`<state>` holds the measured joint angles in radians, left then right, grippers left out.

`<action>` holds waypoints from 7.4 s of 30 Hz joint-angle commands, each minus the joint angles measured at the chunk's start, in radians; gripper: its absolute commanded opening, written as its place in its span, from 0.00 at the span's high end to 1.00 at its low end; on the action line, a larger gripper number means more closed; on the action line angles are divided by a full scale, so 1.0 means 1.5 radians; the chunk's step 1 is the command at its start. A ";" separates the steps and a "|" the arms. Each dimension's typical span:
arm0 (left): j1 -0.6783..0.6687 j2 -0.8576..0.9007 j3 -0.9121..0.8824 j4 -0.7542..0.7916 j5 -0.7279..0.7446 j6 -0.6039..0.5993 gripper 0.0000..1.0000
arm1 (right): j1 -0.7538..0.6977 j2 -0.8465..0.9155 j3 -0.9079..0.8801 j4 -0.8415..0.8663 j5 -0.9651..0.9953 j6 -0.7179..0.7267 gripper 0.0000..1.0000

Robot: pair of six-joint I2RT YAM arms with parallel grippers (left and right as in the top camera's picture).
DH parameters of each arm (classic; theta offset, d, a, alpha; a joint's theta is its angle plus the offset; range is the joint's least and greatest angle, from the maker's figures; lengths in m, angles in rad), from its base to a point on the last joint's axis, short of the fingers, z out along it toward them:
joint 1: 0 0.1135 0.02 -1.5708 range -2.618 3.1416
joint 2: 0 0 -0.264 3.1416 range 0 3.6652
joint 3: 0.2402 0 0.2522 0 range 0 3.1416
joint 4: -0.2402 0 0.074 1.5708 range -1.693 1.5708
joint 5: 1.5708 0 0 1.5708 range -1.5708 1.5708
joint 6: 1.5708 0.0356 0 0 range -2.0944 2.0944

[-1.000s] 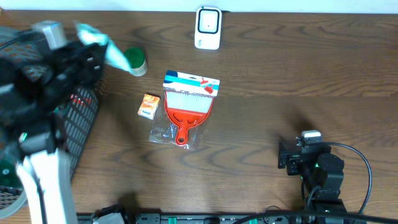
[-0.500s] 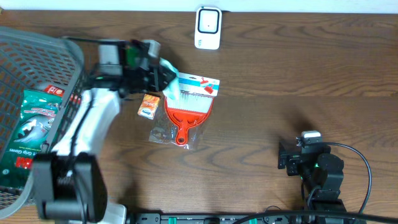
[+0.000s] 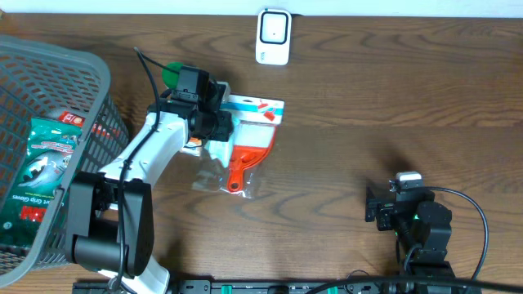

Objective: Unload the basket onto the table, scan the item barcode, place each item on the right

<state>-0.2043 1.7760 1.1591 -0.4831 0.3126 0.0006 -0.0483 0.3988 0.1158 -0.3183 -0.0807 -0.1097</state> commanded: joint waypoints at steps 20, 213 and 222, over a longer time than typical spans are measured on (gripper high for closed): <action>0.012 -0.274 0.086 0.038 -0.099 0.060 0.05 | -0.002 -0.001 -0.001 0.006 0.001 0.008 0.01; 0.508 -0.405 0.244 -0.095 -0.088 0.117 0.93 | -0.002 -0.001 -0.001 0.008 0.018 0.018 0.01; 0.507 -0.508 0.244 -0.067 0.084 0.106 0.93 | -0.002 -0.001 -0.001 0.008 0.018 0.018 0.01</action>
<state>0.5545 1.0698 1.5146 -0.5949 0.3389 0.1761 -0.0483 0.3988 0.1158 -0.3096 -0.0555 -0.0944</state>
